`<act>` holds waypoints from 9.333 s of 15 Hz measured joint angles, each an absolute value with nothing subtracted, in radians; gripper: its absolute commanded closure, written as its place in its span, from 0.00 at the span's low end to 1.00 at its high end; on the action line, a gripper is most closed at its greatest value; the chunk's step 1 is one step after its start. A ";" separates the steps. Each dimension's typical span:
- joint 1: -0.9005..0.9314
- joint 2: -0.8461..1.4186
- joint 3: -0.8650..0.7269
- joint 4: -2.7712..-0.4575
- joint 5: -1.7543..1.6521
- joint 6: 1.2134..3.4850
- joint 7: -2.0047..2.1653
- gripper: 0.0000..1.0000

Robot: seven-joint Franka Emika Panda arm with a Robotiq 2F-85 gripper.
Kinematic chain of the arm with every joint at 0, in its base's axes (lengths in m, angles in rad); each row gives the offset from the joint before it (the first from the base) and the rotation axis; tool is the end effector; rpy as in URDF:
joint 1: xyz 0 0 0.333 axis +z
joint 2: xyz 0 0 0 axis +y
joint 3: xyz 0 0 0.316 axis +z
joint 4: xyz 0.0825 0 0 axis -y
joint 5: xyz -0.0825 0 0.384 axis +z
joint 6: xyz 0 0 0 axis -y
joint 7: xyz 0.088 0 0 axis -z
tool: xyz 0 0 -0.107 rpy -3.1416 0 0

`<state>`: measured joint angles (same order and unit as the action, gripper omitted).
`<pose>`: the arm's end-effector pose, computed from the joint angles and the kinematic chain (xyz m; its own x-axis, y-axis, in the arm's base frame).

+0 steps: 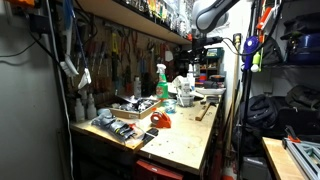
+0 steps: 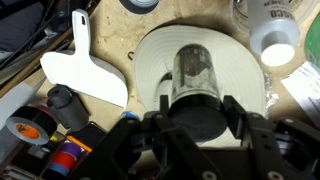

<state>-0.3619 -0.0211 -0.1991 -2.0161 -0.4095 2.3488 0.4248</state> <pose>0.4876 -0.3140 0.4987 0.6960 -0.5851 0.4161 -0.6989 -0.6850 0.2057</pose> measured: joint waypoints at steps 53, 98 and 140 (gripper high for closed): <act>-0.481 0.279 -0.384 -1.681 0.050 1.884 0.054 0.69; -0.397 0.342 -0.355 -1.894 -0.089 2.413 0.052 0.69; -0.388 0.248 -0.374 -1.937 -0.163 2.310 -0.081 0.69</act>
<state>-0.3876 0.2478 -0.3738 -1.9373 -0.1633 2.3097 -0.0811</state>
